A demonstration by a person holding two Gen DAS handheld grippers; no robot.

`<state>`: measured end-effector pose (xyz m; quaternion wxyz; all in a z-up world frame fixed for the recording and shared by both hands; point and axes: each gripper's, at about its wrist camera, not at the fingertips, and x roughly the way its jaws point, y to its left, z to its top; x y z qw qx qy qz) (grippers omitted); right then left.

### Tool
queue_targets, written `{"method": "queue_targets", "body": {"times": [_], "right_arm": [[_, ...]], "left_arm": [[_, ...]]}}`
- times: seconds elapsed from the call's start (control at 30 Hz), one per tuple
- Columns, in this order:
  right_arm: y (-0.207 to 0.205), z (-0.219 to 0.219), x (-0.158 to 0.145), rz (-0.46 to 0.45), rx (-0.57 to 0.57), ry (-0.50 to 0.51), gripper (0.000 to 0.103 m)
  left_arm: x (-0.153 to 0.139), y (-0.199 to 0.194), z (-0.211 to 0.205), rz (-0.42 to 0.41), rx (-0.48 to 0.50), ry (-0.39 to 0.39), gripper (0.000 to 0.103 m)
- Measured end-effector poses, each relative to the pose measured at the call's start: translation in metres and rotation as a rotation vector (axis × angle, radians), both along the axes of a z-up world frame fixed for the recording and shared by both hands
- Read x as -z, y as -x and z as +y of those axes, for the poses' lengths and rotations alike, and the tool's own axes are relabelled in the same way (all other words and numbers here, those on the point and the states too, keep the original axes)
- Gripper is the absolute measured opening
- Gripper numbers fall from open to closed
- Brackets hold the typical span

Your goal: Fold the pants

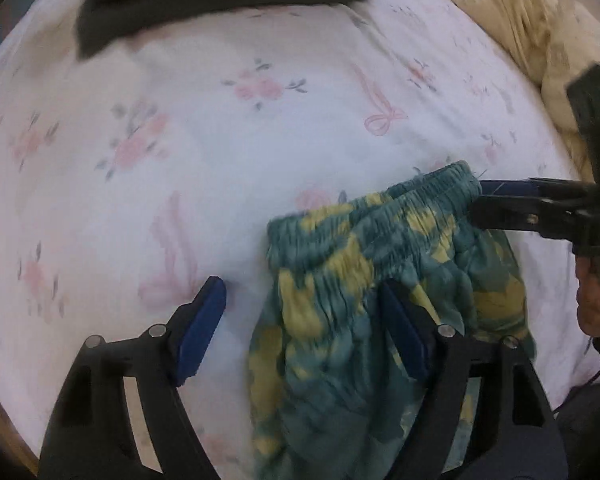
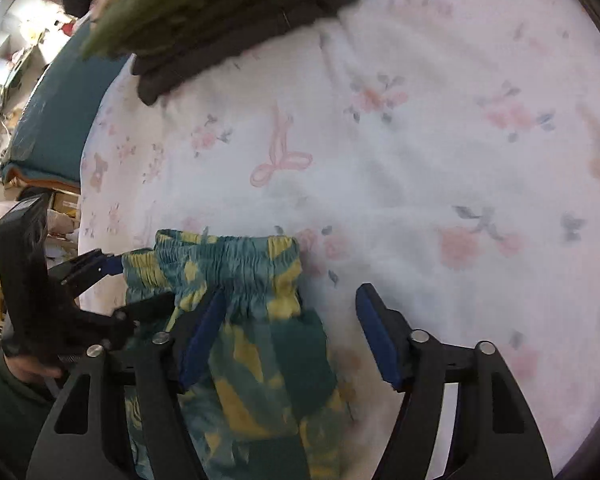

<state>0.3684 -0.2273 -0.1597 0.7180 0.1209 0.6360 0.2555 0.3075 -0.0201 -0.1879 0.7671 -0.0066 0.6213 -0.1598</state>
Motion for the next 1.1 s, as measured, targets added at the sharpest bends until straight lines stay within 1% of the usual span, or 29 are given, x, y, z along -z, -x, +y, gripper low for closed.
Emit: {"method": "queue_targets", "body": {"times": [0.03,0.07,0.1,0.13,0.17,0.2,0.27,0.3,0.37,0.4,0.43,0.47,0.5,0.53,0.6,0.67,0.77,0.8,0.9,1.0,1.1], "right_arm": [[-0.001,0.001,0.007,0.018,-0.002,-0.020,0.047],[-0.002,0.002,0.011,0.029,-0.010,-0.027,0.030],[-0.003,0.004,0.013,0.024,-0.020,-0.044,0.029],[-0.003,0.006,0.009,-0.006,-0.043,-0.043,0.022],[-0.004,0.008,0.008,-0.023,-0.066,-0.035,0.020],[-0.006,0.009,0.005,-0.036,-0.094,-0.027,0.019],[-0.012,0.009,-0.006,-0.076,-0.117,-0.030,0.018],[-0.016,0.009,-0.016,-0.110,-0.125,-0.024,0.018],[-0.022,0.013,-0.043,-0.223,-0.138,-0.011,0.018],[-0.024,0.012,-0.052,-0.262,-0.133,-0.004,0.018],[-0.028,0.012,-0.061,-0.281,-0.124,-0.001,0.018],[-0.029,0.012,-0.065,-0.290,-0.128,0.000,0.018],[-0.027,0.012,-0.069,-0.303,-0.139,0.001,0.018],[-0.023,0.011,-0.072,-0.314,-0.152,-0.004,0.018],[-0.008,0.012,-0.083,-0.354,-0.176,0.023,0.018],[0.003,0.005,-0.092,-0.374,-0.185,0.019,0.018],[0.031,-0.001,-0.109,-0.411,-0.212,-0.010,0.018],[0.044,-0.003,-0.115,-0.424,-0.236,-0.011,0.018],[0.083,-0.006,-0.131,-0.463,-0.284,-0.003,0.018],[0.123,-0.009,-0.136,-0.470,-0.299,-0.010,0.018],[0.163,-0.010,-0.129,-0.447,-0.315,0.004,0.018]], "left_arm": [[0.000,-0.003,-0.002,-0.001,0.015,0.007,0.076],[-0.001,-0.006,-0.003,0.003,0.034,0.027,0.072],[-0.004,-0.009,-0.001,0.008,0.044,0.056,0.058],[-0.005,-0.011,0.001,0.023,0.058,0.095,0.049],[-0.005,-0.014,0.003,0.039,0.074,0.123,0.040],[-0.007,-0.017,0.004,0.039,0.096,0.126,0.026],[-0.018,-0.024,0.002,0.028,0.144,0.146,0.019],[-0.031,-0.029,-0.001,-0.015,0.161,0.118,0.019],[-0.057,-0.038,-0.001,-0.116,0.158,0.092,0.019],[-0.070,-0.042,-0.002,-0.162,0.165,0.079,0.019],[-0.082,-0.042,-0.004,-0.215,0.176,0.060,0.020],[-0.090,-0.038,-0.010,-0.254,0.202,0.013,0.020],[-0.093,-0.033,-0.013,-0.275,0.220,-0.024,0.020],[-0.097,-0.026,-0.018,-0.287,0.234,-0.049,0.020],[-0.105,-0.011,-0.023,-0.318,0.265,-0.051,0.020],[-0.113,0.007,-0.028,-0.366,0.301,-0.058,0.020],[-0.130,0.038,-0.022,-0.413,0.326,-0.025,0.020],[-0.137,0.051,-0.017,-0.429,0.347,-0.019,0.020],[-0.148,0.092,-0.020,-0.465,0.423,-0.022,0.020],[-0.148,0.133,-0.025,-0.478,0.494,-0.048,0.020],[-0.140,0.170,-0.029,-0.438,0.531,-0.064,0.020]]}}
